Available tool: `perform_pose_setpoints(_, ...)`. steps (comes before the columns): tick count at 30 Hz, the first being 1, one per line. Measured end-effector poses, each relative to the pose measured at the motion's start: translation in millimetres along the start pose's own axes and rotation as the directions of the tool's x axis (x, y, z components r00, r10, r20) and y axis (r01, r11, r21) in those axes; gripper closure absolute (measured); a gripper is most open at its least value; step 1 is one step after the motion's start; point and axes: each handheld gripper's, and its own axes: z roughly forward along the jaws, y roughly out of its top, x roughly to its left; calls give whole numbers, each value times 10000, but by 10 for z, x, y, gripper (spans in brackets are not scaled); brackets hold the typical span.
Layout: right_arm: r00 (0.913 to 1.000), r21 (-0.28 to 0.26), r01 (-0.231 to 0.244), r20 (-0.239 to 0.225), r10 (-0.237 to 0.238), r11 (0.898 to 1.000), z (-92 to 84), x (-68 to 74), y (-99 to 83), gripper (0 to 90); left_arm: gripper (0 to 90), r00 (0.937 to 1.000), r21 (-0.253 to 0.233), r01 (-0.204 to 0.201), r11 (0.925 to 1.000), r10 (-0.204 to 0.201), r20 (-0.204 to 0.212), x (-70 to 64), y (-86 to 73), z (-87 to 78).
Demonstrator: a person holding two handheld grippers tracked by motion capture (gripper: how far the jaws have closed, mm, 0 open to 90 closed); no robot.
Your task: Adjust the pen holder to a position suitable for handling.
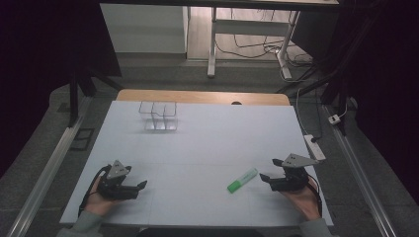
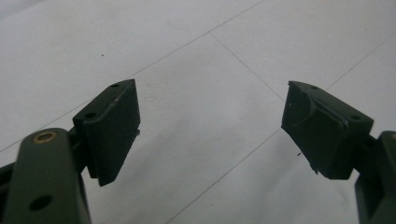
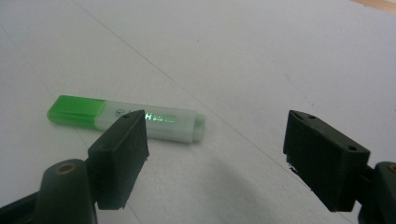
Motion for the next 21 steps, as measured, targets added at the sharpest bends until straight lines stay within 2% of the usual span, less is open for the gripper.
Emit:
perform_pose_setpoints(10, 9999, 143, -22, -147, 24, 9999, 38, -19, -31, 228, 196, 10000, -41, 14, 10000, -14, -90, 21, -5, 9)
perform_pose_setpoints(13, 9999, 225, 106, 57, -107, 9997, 52, -27, -43, 227, 195, 10000, 14, 29, 10000, -29, -95, 33, 0, 21)
perform_pose_setpoints(21, 9999, 301, -131, 42, 130, 9995, 51, -66, -75, 229, 195, 9998, -129, 188, 9997, -189, -78, 66, 2, 7)
